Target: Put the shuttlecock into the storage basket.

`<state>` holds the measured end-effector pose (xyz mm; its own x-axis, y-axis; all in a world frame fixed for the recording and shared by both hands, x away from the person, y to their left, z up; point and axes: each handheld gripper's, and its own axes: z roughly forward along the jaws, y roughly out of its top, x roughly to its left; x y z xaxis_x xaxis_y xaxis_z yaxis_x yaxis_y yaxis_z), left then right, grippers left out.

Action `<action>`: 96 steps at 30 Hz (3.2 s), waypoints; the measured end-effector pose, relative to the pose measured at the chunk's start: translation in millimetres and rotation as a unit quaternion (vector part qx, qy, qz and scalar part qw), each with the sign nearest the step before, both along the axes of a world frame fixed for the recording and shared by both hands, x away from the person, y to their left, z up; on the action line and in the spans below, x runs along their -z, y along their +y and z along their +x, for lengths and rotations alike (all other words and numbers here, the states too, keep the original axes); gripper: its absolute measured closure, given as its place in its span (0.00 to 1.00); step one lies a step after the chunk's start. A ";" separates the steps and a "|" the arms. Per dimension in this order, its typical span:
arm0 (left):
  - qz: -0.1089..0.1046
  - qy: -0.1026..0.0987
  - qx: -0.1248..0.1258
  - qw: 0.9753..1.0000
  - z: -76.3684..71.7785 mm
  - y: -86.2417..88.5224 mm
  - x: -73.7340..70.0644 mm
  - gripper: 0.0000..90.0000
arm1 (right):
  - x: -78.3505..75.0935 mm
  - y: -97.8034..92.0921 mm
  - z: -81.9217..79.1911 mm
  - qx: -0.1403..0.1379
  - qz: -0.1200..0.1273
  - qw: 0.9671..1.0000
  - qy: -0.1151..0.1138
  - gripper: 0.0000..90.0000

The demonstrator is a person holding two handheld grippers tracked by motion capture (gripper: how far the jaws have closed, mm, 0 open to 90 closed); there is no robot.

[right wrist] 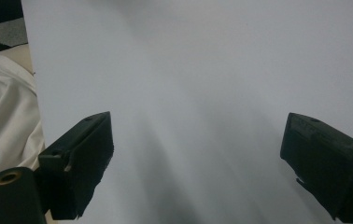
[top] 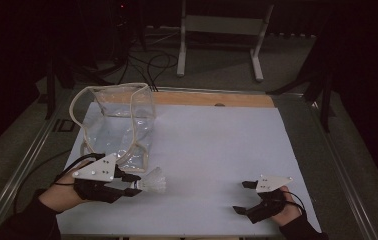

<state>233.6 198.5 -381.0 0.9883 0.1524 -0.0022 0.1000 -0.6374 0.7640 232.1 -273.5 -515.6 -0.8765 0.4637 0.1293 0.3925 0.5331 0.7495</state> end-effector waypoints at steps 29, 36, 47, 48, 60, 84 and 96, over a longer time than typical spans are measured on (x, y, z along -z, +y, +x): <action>-0.024 -0.008 -0.023 0.999 20.4 28.0 -35.0 0.74 | 0.3 -0.8 0.6 -0.001 0.006 1.000 0.010 0.11; -0.028 -0.010 -0.034 0.999 25.7 36.3 -41.1 0.74 | 0.9 -0.7 0.8 -0.001 0.006 1.000 0.014 0.11; -0.034 -0.024 -0.053 0.998 33.6 48.1 -57.8 0.74 | 1.4 -1.4 1.2 -0.002 0.007 1.000 0.015 0.11; -0.037 -0.024 -0.054 0.998 35.0 49.5 -59.9 0.74 | 1.3 -1.4 1.1 -0.001 0.007 1.000 0.014 0.11; -0.040 -0.032 -0.077 0.996 45.6 60.6 -66.6 0.74 | 0.7 -2.6 1.2 -0.001 0.006 1.000 0.015 0.11; -0.028 -0.008 -0.122 0.992 57.9 79.8 -39.3 0.74 | 1.6 -3.5 1.0 0.000 0.006 1.000 0.019 0.11; -0.008 0.004 -0.127 0.992 63.9 77.5 -23.0 0.74 | 3.0 -3.7 1.1 -0.001 0.005 1.000 0.021 0.11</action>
